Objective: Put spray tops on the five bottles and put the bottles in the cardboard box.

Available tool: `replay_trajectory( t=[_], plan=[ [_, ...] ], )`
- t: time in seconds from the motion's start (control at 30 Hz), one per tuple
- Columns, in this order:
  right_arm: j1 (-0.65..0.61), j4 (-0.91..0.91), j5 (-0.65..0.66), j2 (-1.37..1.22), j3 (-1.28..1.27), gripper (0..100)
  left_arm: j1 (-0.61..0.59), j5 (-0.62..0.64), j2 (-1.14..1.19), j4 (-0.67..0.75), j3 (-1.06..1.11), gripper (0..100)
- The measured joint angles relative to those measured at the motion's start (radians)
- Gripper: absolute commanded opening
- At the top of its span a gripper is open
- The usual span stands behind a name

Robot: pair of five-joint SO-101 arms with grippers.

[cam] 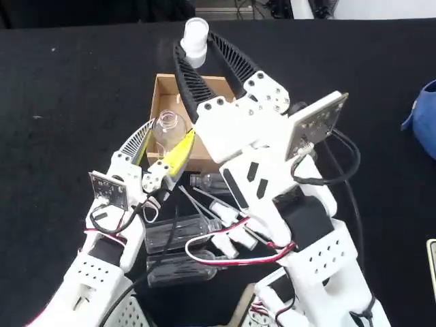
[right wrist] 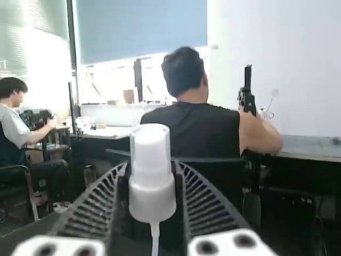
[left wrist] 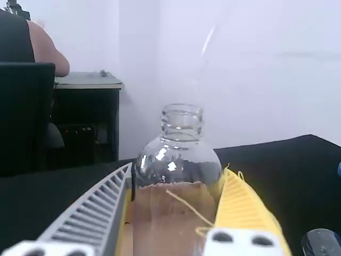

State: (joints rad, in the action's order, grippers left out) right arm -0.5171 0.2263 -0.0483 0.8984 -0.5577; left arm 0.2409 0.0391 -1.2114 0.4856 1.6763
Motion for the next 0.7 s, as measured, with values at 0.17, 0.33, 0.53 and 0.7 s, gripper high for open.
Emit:
replay_trajectory(
  t=[0.17, 0.33, 0.53, 0.7],
  plan=[
    [-0.031, 0.006, 0.0, 0.0, 0.0, 1.1, 0.0, 0.0, 0.0, 0.0, 0.0, 3],
    [-0.11, 0.061, 0.0, 0.0, 0.0, 1.1, 0.0, 0.0, 0.0, 0.0, 0.0, 3],
    [-0.124, 0.066, 0.074, 0.0, 0.0, 1.1, -0.006, 0.0, 0.0, 0.0, 0.0, 3],
    [-0.127, 0.066, 0.133, 0.0, 0.0, 1.1, -0.006, 0.0, 0.0, 0.0, 0.0, 3]
  ],
)
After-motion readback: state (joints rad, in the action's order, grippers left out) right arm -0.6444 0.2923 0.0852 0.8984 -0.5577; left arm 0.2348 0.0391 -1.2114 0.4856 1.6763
